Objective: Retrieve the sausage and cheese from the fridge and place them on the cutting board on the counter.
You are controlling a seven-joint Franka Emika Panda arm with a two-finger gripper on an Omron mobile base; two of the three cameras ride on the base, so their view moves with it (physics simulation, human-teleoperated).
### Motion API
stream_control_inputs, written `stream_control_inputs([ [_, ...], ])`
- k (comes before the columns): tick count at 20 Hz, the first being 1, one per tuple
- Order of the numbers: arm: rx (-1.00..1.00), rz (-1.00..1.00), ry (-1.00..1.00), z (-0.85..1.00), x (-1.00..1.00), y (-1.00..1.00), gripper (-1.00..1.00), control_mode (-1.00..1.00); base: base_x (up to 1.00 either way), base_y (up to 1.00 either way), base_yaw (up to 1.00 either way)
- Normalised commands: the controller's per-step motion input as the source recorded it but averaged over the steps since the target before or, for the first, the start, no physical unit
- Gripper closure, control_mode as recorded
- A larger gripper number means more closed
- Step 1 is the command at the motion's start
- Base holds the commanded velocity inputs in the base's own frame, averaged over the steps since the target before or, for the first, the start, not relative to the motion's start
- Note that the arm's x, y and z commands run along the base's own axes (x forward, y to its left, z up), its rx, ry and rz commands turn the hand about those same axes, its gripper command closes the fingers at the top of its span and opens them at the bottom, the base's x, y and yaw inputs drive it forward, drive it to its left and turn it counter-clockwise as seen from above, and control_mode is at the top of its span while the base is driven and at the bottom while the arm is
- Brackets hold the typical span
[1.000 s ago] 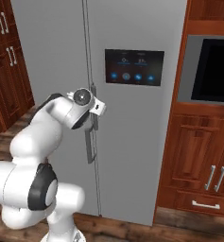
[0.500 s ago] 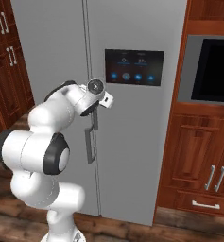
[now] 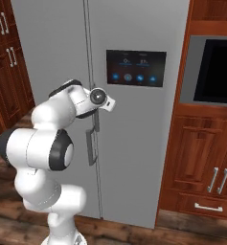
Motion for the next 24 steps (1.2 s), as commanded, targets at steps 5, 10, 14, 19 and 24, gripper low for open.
stream_control_inputs([
  [5,0.00,0.00,0.00,-0.09,0.30,0.10,1.00,-1.00,0.00,0.00,0.00],
  [10,0.00,0.00,0.00,0.02,-0.09,-0.05,1.00,-1.00,0.00,0.00,0.00],
  [14,-0.13,0.00,0.00,0.40,-0.81,-0.60,1.00,-1.00,0.00,0.00,0.00],
  [19,-0.23,0.00,0.03,0.38,-0.82,-0.77,1.00,-1.00,0.00,0.00,0.00],
  [24,-0.25,0.00,0.09,0.31,-0.92,-1.00,1.00,-1.00,0.00,0.00,0.00],
])
